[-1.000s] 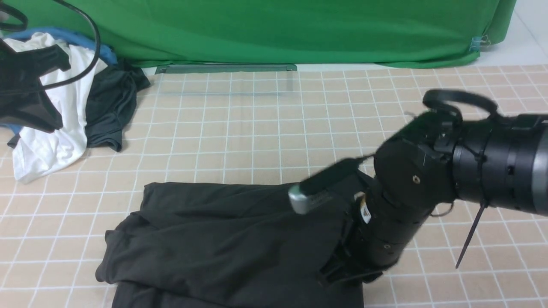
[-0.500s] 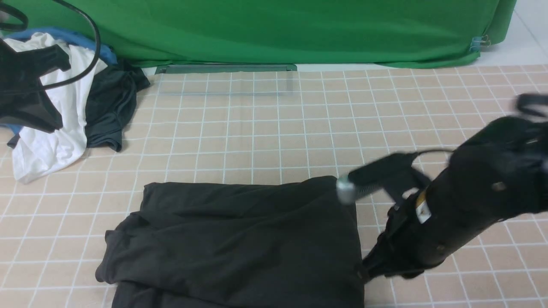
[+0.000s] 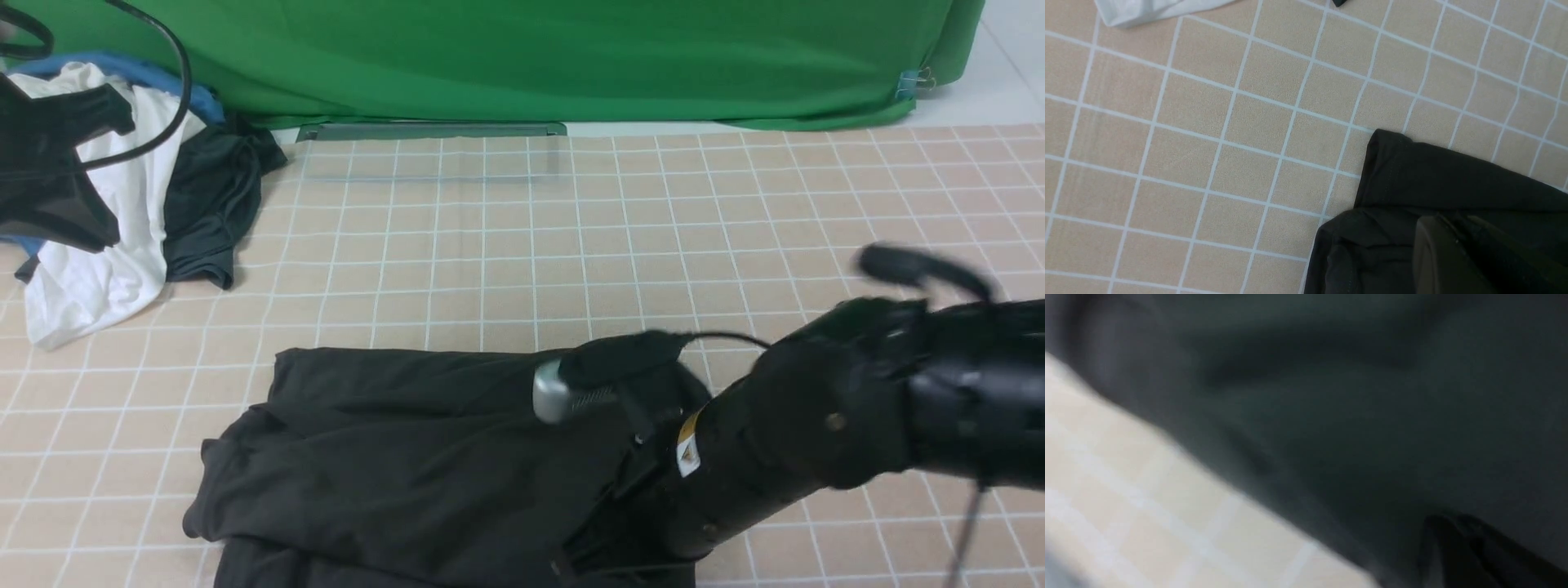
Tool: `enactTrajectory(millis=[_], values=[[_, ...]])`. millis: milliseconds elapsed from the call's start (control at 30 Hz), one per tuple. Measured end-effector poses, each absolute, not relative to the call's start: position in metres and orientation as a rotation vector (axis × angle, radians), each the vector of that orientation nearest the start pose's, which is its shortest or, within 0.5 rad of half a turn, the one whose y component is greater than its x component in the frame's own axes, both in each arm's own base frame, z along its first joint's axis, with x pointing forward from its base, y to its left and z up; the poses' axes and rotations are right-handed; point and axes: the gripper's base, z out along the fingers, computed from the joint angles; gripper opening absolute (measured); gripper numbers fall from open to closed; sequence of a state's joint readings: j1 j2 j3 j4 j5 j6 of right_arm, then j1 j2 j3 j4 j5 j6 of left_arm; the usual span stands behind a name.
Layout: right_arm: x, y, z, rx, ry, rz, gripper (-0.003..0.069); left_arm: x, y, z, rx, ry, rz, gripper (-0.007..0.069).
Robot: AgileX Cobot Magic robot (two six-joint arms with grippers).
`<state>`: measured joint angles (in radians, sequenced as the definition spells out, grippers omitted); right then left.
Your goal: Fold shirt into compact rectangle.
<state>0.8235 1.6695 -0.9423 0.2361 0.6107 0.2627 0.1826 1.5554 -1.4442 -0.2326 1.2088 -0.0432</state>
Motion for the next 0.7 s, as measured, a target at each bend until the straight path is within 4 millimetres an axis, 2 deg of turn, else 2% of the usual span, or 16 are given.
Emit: enactTrajectory(millis=[100,267,367,467,500,533,633,700], values=[[0.206,0.231,0.163,-0.549,2.925,0.283,0.0027,0.314,0.038,0.338,-0.375,2.750,-0.289,0.0015],[0.209,0.228,0.167,-0.553,2.899,0.190,0.0027,0.314,0.038,0.338,-0.376,2.750,-0.290,0.0015],[0.206,0.222,0.181,-0.583,2.879,0.162,0.0025,0.314,0.038,0.338,-0.375,2.750,-0.289,0.0015],[0.199,0.210,0.221,-0.616,2.794,0.176,0.0025,0.314,0.038,0.338,-0.375,2.750,-0.289,0.0015],[0.198,0.209,0.225,-0.616,2.788,0.175,0.0025,0.314,0.038,0.338,-0.375,2.750,-0.289,0.0015],[0.193,0.198,0.257,-0.622,2.693,0.197,0.0025,0.314,0.038,0.338,-0.375,2.751,-0.289,0.0015],[0.181,0.178,0.300,-0.618,2.546,0.211,0.0025,0.314,0.038,0.338,-0.375,2.751,-0.289,0.0015],[0.166,0.156,0.333,-0.601,2.412,0.231,0.0025,0.314,0.038,0.338,-0.375,2.751,-0.289,0.0015]])
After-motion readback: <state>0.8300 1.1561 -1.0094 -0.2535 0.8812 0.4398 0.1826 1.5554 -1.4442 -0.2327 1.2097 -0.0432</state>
